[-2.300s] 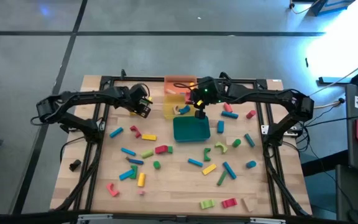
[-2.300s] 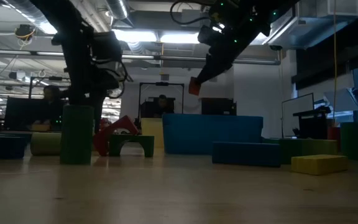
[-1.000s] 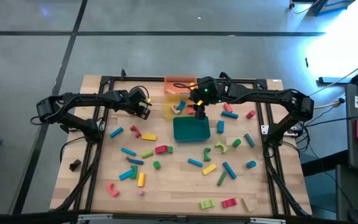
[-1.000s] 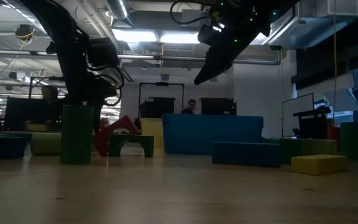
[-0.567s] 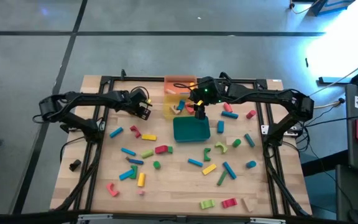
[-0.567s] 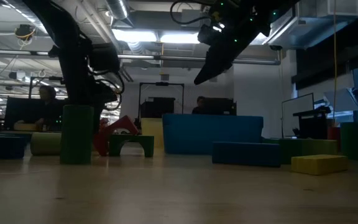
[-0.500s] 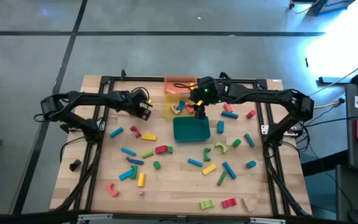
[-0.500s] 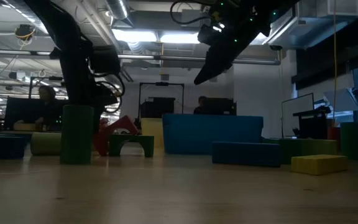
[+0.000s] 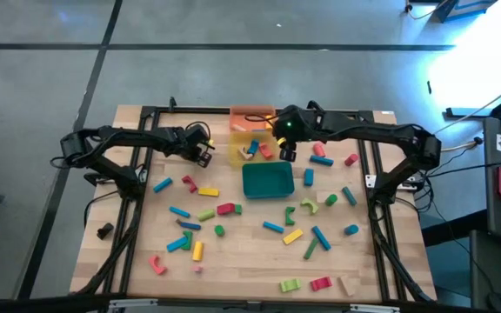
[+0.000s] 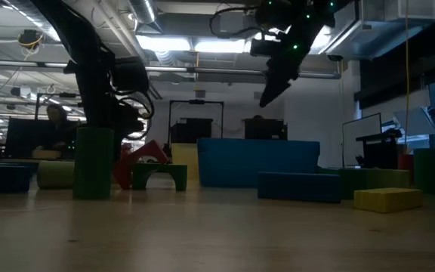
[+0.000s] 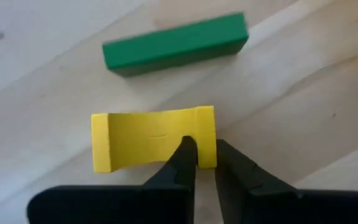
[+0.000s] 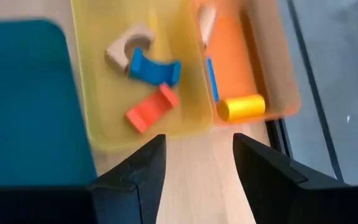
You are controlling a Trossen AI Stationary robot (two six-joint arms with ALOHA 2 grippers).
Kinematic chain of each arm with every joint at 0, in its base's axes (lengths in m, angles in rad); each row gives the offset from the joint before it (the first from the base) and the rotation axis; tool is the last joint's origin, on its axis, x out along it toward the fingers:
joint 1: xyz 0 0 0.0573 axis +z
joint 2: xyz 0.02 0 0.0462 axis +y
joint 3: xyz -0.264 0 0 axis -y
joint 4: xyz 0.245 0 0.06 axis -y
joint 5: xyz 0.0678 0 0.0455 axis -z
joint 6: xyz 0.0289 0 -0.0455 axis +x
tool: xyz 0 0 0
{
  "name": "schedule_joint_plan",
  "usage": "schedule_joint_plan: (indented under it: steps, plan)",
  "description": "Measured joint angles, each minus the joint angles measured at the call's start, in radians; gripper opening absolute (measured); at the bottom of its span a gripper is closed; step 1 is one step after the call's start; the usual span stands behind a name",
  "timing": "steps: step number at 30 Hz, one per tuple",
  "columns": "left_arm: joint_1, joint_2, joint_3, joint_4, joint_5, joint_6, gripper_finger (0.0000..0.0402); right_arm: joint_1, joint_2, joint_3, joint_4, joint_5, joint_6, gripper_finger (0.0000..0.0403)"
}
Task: Sort blocks by size
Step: Put the yellow arch block into the yellow bin
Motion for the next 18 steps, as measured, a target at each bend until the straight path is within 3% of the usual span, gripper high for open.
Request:
schedule_joint_plan:
  steps: [8, 13, 18]
  plan:
    - [0.0, -0.047, 0.016, -0.01, 0.037, 0.027, 0.0021, -0.018, -0.001, 0.054, -0.169, -0.001, -0.056, 0.0186]
    - [-0.002, -0.148, 0.066, -0.043, 0.093, 0.028, 0.0019, -0.098, -0.001, 0.054, -0.262, -0.003, -0.062, 0.0186]
    - [-0.033, -0.25, 0.081, 0.087, 0.169, 0.029, 0.0019, -0.215, -0.001, 0.052, -0.253, -0.121, -0.046, 0.0186]
